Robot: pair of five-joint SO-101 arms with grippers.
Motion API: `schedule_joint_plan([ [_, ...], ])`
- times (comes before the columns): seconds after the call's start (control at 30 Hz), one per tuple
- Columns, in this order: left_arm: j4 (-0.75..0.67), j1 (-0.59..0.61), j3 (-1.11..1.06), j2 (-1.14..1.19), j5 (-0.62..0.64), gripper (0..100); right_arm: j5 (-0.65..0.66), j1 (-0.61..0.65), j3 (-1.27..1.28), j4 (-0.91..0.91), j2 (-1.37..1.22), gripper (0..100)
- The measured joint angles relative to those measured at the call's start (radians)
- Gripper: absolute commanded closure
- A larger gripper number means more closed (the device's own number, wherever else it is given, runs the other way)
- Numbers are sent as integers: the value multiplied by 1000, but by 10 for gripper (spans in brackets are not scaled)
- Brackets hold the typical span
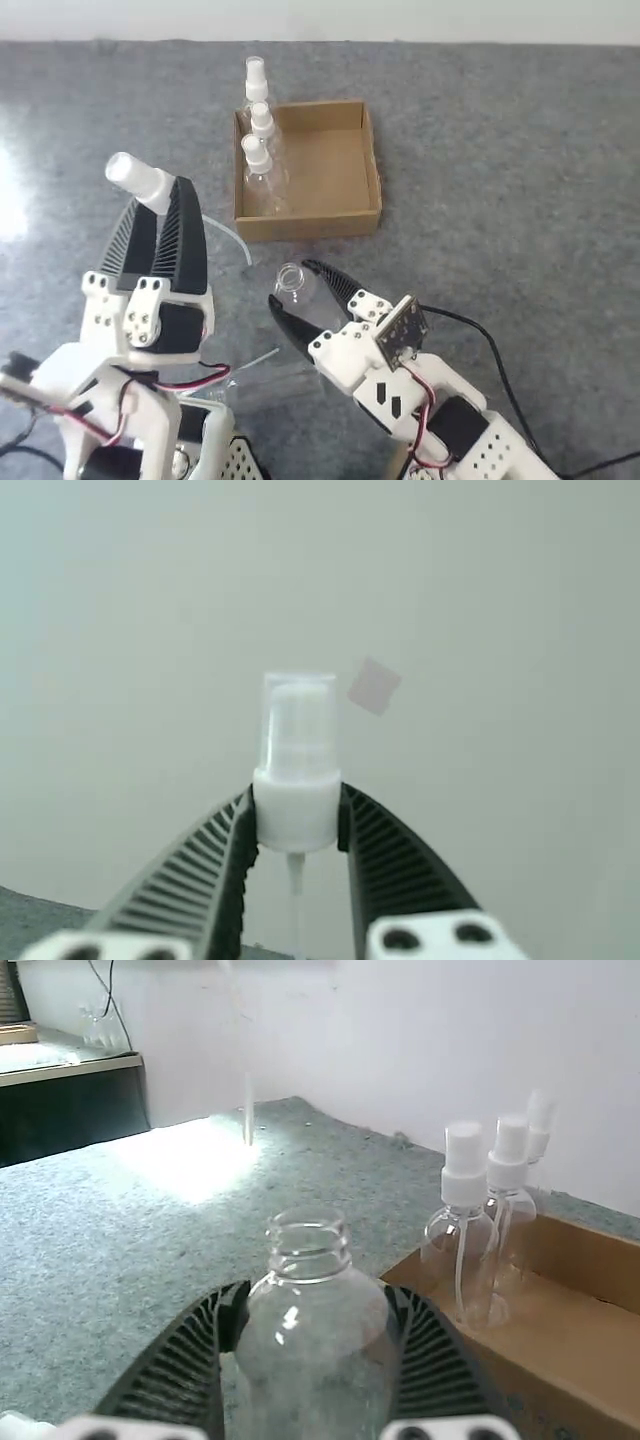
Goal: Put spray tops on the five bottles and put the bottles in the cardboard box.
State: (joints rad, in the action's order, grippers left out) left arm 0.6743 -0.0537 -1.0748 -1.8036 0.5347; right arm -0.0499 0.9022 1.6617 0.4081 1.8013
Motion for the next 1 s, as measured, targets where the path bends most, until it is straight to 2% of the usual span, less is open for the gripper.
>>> schedule_joint_plan([
  [0.33,0,-6,0,0,40,987,0,-2,0,2,0,979],
  [0.6,0,-137,0,0,8,987,0,-2,0,2,0,979],
  [1.0,0,-150,-9,0,6,987,0,-2,0,2,0,979],
])
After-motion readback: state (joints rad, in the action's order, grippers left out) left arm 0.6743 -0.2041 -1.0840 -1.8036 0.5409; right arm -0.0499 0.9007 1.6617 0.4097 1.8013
